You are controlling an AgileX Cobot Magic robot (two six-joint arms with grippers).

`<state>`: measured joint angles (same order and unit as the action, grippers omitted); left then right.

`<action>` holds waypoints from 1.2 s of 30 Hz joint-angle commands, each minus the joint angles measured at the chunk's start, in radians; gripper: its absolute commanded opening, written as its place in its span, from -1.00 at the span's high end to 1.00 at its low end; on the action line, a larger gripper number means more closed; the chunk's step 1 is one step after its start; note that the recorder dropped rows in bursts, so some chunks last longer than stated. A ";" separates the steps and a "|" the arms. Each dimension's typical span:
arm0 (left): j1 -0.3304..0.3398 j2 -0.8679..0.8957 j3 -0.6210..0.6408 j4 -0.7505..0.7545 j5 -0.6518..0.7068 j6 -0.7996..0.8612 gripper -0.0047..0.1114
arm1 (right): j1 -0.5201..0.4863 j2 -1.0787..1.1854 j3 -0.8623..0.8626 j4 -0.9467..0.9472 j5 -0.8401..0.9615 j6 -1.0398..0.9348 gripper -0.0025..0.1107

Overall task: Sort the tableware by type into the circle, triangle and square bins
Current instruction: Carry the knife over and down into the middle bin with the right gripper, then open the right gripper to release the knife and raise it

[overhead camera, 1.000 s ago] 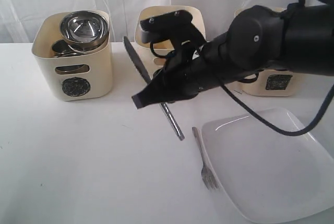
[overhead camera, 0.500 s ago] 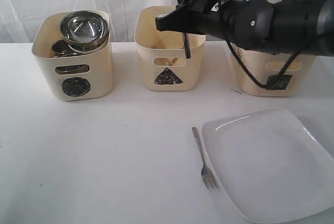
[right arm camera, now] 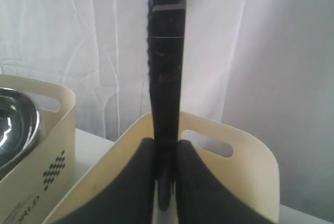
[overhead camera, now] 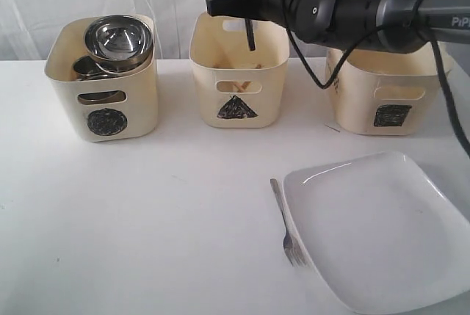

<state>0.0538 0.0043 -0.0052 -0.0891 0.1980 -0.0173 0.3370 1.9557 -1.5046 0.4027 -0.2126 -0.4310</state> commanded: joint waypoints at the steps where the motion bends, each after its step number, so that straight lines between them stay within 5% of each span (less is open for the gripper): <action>1: 0.003 -0.004 0.005 -0.006 -0.004 -0.004 0.92 | -0.040 0.060 -0.071 0.008 -0.015 0.004 0.96; 11: 0.003 -0.004 0.005 -0.006 -0.004 -0.004 0.92 | -0.048 0.187 -0.223 0.008 0.123 0.004 0.95; 19: 0.003 -0.004 0.005 -0.006 -0.004 -0.004 0.92 | -0.048 0.200 -0.230 0.008 0.141 0.005 0.49; 27: 0.003 -0.004 0.005 -0.006 -0.004 -0.004 0.92 | -0.048 0.185 -0.230 0.008 0.213 0.005 0.48; 36: 0.003 -0.004 0.005 -0.006 -0.004 -0.004 0.92 | -0.068 0.104 -0.226 0.004 0.520 0.030 0.48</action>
<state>0.0538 0.0043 -0.0052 -0.0891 0.1980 -0.0173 0.2915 2.0972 -1.7304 0.4104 0.2112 -0.4268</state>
